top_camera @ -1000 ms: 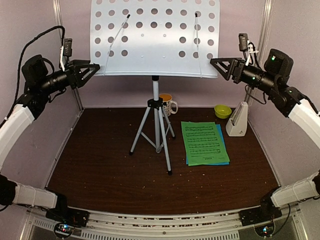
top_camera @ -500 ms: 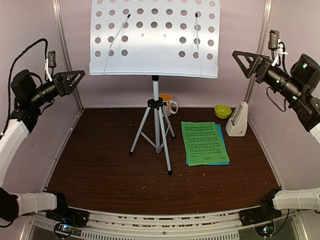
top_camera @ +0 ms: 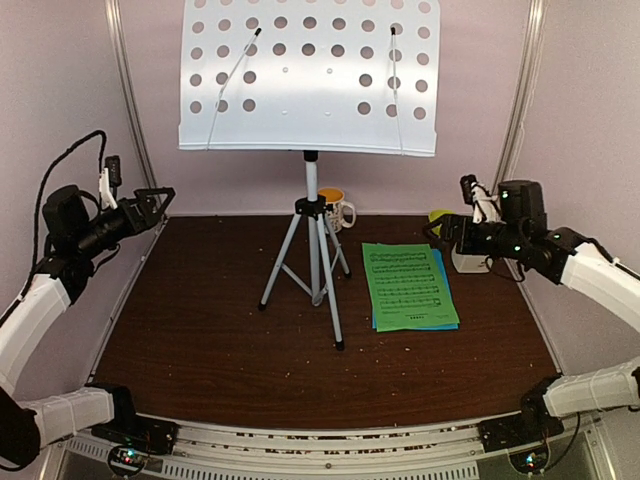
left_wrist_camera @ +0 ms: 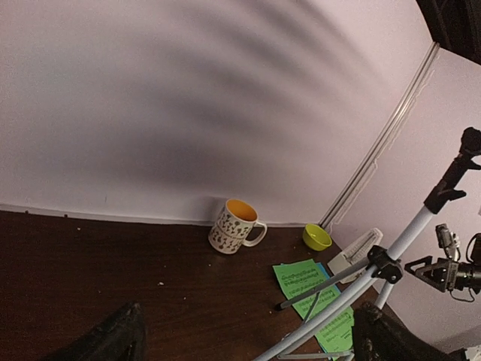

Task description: Set up the instrument practice props

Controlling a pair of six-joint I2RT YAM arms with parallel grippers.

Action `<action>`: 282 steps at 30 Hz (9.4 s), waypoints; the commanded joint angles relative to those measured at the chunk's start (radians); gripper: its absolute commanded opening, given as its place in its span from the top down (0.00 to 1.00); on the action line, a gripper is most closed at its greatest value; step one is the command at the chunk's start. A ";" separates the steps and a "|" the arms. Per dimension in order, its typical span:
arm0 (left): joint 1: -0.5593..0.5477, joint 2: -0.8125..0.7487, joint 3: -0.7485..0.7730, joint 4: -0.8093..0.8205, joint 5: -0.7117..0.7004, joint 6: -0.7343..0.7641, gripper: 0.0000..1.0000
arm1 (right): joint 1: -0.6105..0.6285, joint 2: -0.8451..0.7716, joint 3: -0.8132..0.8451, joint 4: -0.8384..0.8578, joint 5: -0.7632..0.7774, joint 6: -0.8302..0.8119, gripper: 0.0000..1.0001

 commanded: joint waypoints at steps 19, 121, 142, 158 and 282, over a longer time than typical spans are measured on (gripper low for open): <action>-0.224 -0.039 -0.175 -0.006 -0.158 0.126 0.06 | 0.136 0.715 0.158 0.052 0.032 0.112 0.11; -0.307 0.101 -0.130 0.106 -0.138 0.150 0.17 | -0.224 0.298 -0.421 0.137 -0.322 0.319 0.81; -0.307 0.113 -0.131 0.118 -0.136 0.147 0.17 | -0.197 0.321 -0.439 0.292 -0.389 0.409 0.90; -0.307 0.100 -0.132 0.110 -0.139 0.149 0.17 | -0.160 0.462 -0.481 0.523 -0.399 0.545 0.82; -1.467 0.493 0.564 -0.477 -1.174 0.337 1.00 | 0.529 -0.228 -0.043 0.092 0.122 0.747 0.24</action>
